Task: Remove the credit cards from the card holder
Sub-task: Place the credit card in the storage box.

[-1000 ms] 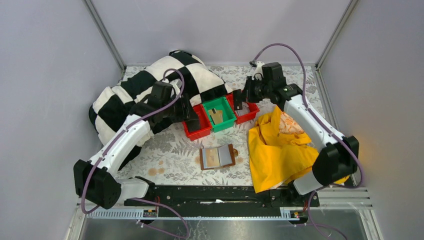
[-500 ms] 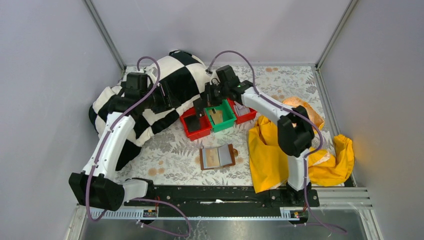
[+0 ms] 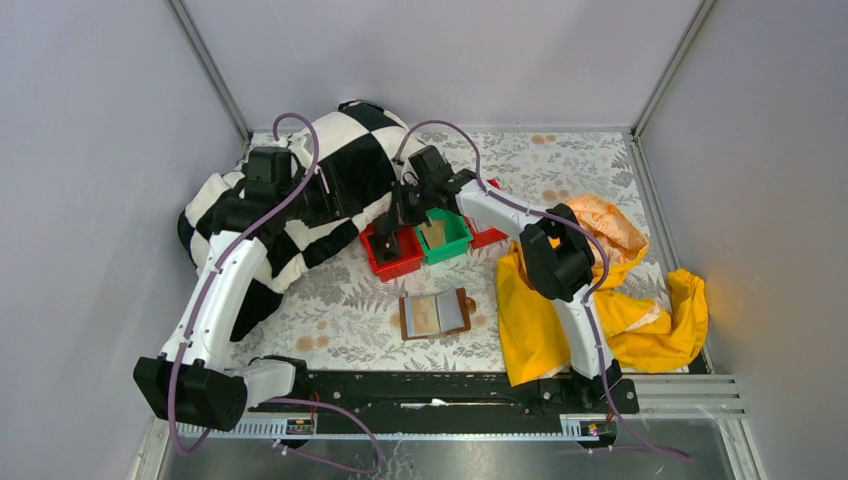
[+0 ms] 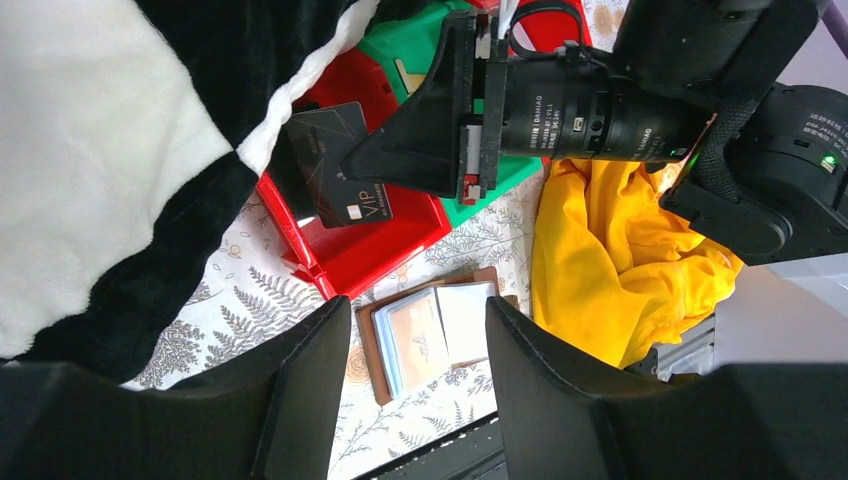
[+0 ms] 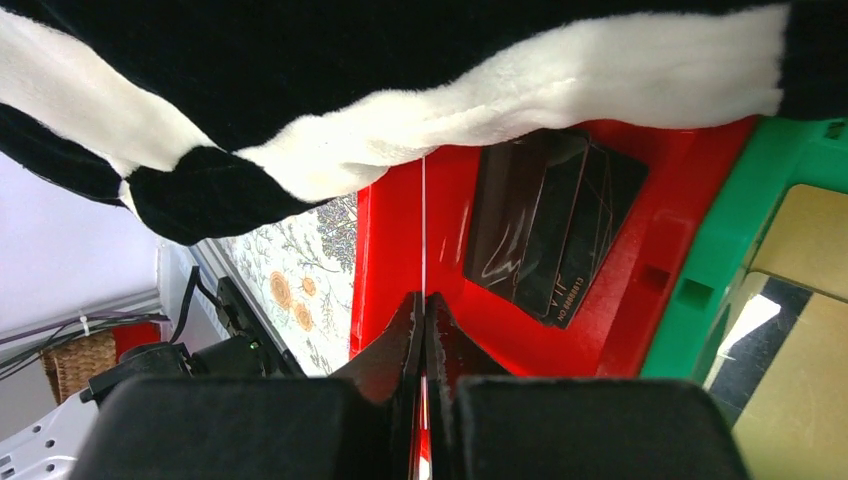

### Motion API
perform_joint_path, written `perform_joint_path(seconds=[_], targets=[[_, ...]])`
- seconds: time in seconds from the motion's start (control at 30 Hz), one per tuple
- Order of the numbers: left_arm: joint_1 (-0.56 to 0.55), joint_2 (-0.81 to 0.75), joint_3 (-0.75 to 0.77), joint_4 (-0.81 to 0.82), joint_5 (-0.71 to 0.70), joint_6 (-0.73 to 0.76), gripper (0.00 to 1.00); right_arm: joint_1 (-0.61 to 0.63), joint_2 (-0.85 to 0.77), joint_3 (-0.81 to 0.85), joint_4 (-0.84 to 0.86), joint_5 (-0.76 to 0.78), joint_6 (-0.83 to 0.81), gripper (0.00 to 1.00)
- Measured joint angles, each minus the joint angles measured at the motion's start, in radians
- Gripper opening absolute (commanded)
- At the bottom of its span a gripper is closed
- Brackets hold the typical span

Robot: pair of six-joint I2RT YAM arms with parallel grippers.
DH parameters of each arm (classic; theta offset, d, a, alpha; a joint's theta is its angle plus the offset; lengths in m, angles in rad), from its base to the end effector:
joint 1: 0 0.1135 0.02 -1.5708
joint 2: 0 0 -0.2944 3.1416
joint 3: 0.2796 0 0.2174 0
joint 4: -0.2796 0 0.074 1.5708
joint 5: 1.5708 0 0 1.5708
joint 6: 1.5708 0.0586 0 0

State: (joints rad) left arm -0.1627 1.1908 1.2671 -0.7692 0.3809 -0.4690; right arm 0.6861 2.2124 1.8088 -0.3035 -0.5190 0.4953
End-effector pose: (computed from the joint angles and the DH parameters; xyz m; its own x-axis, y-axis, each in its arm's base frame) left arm 0.2070 -0.0561 0.3806 -0.7578 -0.3008 -0.5790 0.1010 0.8226 -0.5596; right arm 0.3738 0.3436 0.2413 -0.8424 -0.1563 -0.5157 -0.5018 0.5765 0.6448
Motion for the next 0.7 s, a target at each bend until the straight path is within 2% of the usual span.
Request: perform_joint_path(seconds=[0.03, 0.07, 0.13, 0.2, 0.27, 0.5, 0.6, 0.7], targets=[[0.000, 0.000, -0.001, 0.000, 0.003, 0.002, 0.57, 0.002, 0.003, 0.000, 0.000, 0.000, 0.002, 0.04], [0.000, 0.000, -0.002, 0.000, 0.006, 0.002, 0.57, 0.005, 0.006, 0.000, 0.003, -0.002, 0.003, 0.13], [0.000, -0.002, -0.008, 0.003, 0.010, 0.003, 0.57, 0.007, 0.013, 0.000, 0.005, -0.006, 0.007, 0.42], [0.000, -0.005, -0.018, 0.004, 0.014, 0.002, 0.58, 0.007, 0.019, 0.000, 0.005, -0.006, 0.014, 0.57], [0.000, -0.008, -0.027, 0.005, 0.023, 0.002, 0.59, 0.007, 0.022, -0.003, 0.004, -0.002, 0.014, 0.61], [0.000, -0.061, -0.116, 0.033, 0.051, -0.007, 0.61, 0.008, -0.024, -0.069, 0.029, 0.030, 0.013, 0.62], [-0.004, -0.091, -0.151, 0.043, 0.062, -0.011, 0.67, 0.008, -0.099, -0.144, 0.034, 0.074, 0.003, 0.63], [-0.056, -0.109, -0.170, 0.050, 0.040, -0.010, 0.68, 0.008, -0.228, -0.266, 0.061, 0.137, -0.003, 0.62]])
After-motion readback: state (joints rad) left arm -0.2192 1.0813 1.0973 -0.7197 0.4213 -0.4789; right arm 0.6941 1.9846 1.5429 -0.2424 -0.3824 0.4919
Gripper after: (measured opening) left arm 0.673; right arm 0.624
